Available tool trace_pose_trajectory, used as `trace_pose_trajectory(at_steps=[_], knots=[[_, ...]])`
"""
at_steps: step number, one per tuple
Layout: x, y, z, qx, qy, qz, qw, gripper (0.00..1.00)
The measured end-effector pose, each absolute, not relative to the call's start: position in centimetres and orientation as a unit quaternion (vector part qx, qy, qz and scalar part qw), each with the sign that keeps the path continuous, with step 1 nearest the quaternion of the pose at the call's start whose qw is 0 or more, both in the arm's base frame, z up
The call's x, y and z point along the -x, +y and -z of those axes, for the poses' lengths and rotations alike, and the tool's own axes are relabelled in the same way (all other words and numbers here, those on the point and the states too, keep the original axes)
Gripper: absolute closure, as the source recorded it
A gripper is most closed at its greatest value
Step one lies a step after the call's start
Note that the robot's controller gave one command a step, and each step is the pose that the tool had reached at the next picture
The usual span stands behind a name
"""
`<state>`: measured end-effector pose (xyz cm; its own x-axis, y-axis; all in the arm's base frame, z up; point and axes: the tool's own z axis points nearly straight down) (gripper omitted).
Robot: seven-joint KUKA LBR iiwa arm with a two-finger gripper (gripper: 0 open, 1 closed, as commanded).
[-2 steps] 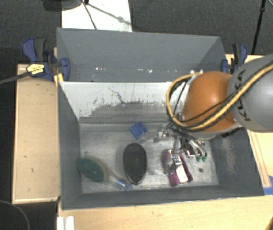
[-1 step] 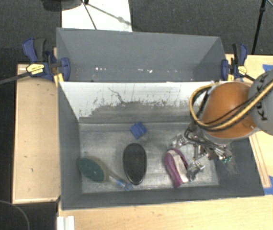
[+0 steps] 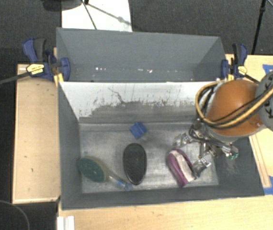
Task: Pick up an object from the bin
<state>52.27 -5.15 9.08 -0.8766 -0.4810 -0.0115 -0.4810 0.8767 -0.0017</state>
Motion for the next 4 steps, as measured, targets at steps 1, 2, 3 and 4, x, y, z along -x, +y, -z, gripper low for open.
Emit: trace_pose_trajectory(at_steps=[1,2,3,4], knots=[[-53.4,-3.1,-8.3,0.168,0.986,0.005,-0.001,0.0],[-53.8,-3.3,-8.7,0.168,0.986,0.007,0.007,1.0],[-54.6,-5.1,-19.5,0.233,0.973,0.002,0.005,1.0],[-54.4,-4.9,-19.0,0.232,0.973,0.0,0.001,0.0]])
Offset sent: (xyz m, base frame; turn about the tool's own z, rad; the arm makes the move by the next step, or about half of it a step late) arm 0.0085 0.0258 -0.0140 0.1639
